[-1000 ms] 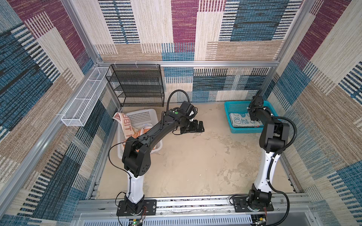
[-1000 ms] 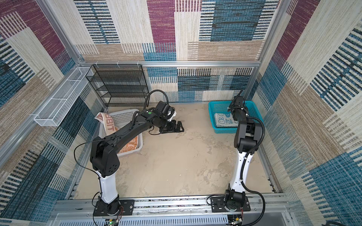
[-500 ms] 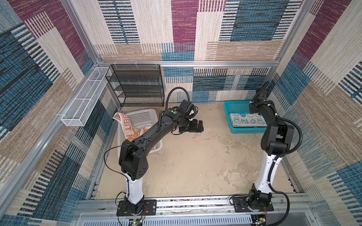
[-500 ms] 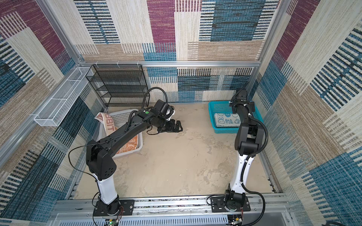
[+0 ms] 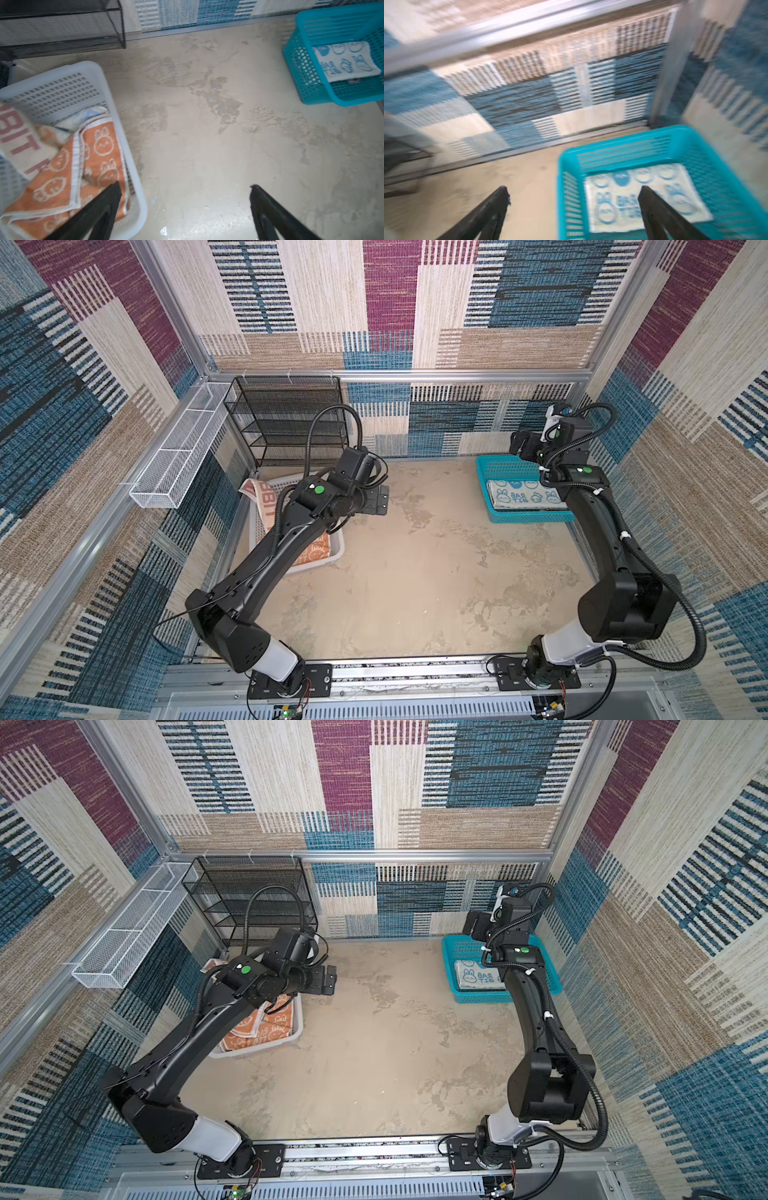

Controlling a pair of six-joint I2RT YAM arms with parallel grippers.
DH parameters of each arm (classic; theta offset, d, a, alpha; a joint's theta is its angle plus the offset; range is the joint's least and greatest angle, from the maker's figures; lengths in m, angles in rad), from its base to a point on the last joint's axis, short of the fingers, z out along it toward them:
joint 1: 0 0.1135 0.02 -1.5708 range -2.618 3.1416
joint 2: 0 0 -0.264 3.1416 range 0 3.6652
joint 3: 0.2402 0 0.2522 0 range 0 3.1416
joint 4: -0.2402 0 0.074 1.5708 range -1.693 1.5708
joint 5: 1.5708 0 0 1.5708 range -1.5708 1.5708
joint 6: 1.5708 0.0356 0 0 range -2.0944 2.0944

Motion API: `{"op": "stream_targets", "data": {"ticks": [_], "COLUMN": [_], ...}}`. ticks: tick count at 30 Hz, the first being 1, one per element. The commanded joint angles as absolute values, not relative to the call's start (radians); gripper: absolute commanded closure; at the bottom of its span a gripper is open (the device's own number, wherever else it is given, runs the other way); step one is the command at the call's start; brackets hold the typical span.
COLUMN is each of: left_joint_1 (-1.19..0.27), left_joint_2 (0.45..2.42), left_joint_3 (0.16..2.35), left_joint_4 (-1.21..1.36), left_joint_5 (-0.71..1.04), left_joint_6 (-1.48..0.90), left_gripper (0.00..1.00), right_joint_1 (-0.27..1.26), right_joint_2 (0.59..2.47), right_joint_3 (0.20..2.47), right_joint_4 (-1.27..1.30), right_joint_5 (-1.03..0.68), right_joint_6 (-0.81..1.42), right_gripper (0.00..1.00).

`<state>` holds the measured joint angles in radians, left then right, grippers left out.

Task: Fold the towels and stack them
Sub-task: 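Reach the left gripper into the white basket while the right gripper withdraws toward center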

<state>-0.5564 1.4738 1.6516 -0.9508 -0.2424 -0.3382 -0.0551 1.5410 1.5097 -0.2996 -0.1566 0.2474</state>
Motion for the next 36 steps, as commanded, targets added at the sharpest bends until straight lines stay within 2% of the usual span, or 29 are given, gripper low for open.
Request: {"op": "stream_targets", "data": {"ticks": [1, 4, 10, 16, 18, 23, 27, 36], "left_joint_1": [-0.445, -0.355, -0.255, -0.157, -0.125, -0.063, -0.05, -0.042], "left_joint_2": [1.412, 1.403, 1.521, 1.634, 1.679, 1.781, 1.869, 2.042], "left_joint_3": [1.561, 1.489, 1.468, 1.485, 1.504, 1.554, 1.607, 1.718], "left_joint_4": [-0.978, -1.009, -1.097, -1.098, -1.098, -1.097, -1.098, -1.097], "left_joint_5": [-0.23, -0.21, -0.137, -0.165, -0.169, -0.219, -0.199, -0.267], "left_joint_6": [-0.374, -0.389, -0.354, -0.33, -0.318, -0.288, -0.283, -0.281], "left_gripper": [0.01, 0.01, 0.01, 0.01, 0.01, 0.01, 0.09, 0.17], "right_joint_1": [0.015, 0.14, 0.367, 0.569, 0.612, 0.655, 0.667, 0.713], "right_joint_2": [1.552, 1.566, 1.649, 1.775, 1.824, 1.901, 1.938, 1.983], "right_joint_3": [1.529, 1.536, 1.596, 1.646, 1.659, 1.649, 1.661, 1.674], "right_joint_4": [-0.21, -0.2, -0.232, -0.238, -0.245, -0.211, -0.215, -0.237], "right_joint_5": [-0.381, -0.347, -0.324, -0.164, -0.129, -0.143, -0.134, -0.13], "right_joint_6": [0.38, 0.351, 0.291, 0.215, 0.201, 0.219, 0.218, 0.192], "right_gripper": [0.01, 0.01, 0.01, 0.01, 0.04, 0.09, 0.12, 0.09]}}
